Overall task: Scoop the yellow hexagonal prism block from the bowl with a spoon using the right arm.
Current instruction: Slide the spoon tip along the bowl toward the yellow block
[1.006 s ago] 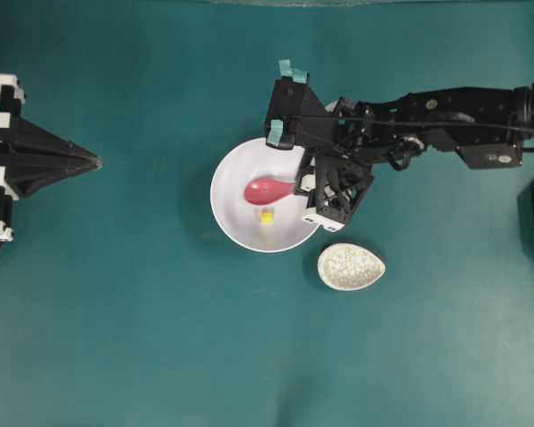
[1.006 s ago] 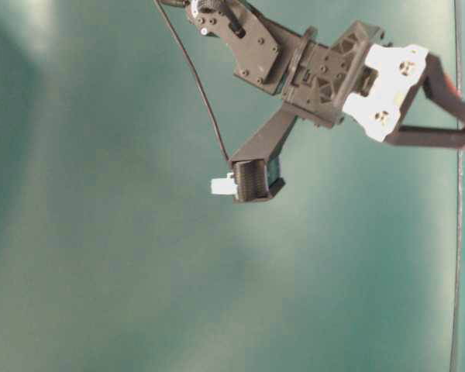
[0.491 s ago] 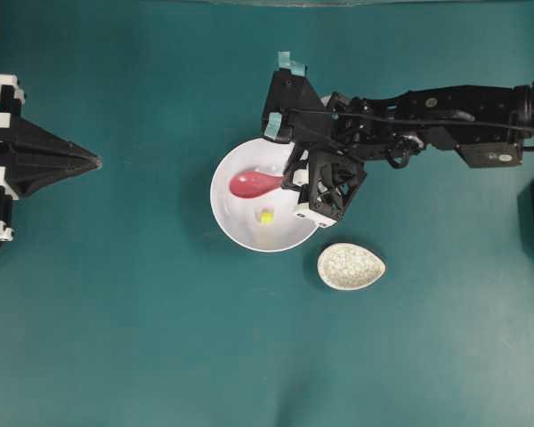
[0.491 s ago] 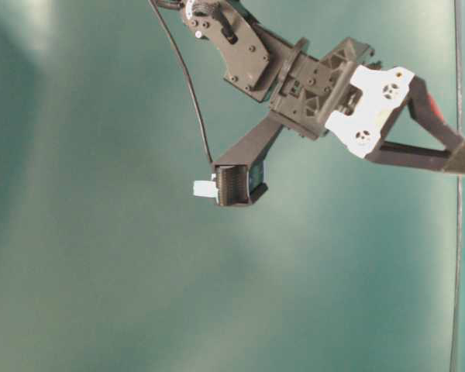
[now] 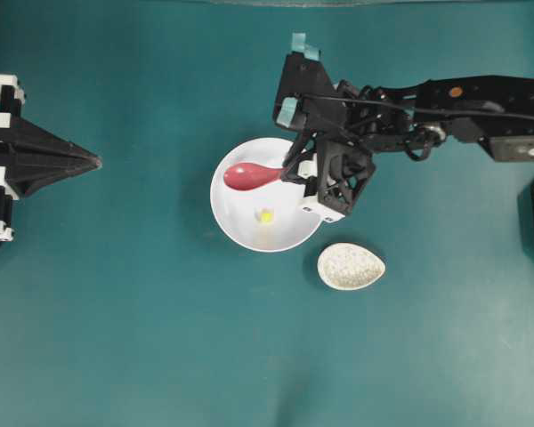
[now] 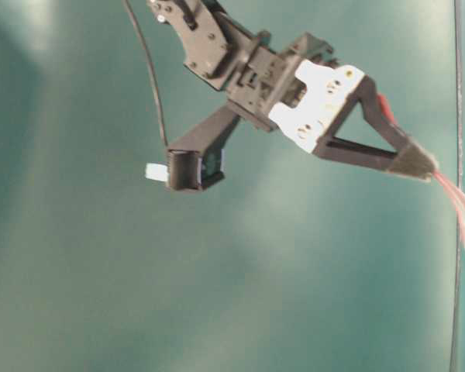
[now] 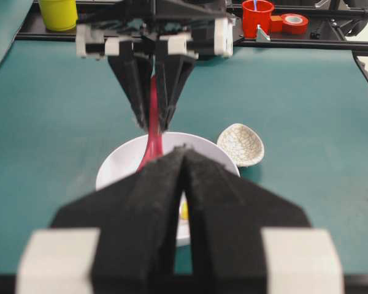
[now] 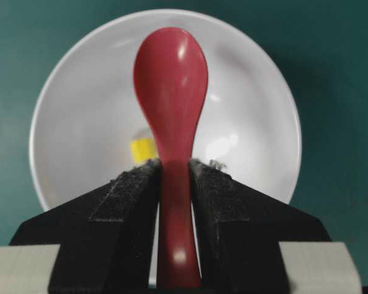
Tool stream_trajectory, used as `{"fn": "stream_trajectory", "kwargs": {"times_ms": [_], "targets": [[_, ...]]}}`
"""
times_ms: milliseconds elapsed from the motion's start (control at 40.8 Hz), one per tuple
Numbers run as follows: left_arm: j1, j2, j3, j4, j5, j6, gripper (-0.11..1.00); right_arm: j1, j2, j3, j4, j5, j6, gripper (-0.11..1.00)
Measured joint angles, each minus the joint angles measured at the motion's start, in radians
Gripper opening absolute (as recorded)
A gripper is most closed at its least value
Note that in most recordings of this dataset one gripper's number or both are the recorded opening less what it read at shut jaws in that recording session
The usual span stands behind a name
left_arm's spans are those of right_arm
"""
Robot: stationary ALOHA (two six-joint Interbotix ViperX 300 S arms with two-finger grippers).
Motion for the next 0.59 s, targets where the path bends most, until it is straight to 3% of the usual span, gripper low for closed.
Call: {"fn": "stream_trajectory", "kwargs": {"times_ms": [147,392,589], "targets": [[0.000,0.002,0.002,0.002,0.002,0.000,0.00,0.000,-0.034,0.000,0.000,0.078,0.020,0.22],[0.000,0.002,0.000,0.000,0.002,0.000,0.00,0.000,-0.052,-0.002,0.000,0.268,0.123,0.22],[0.000,0.000,0.000,0.002,0.002,0.000,0.00,-0.002,-0.052,-0.026,0.000,0.387,0.135,0.22]]}}
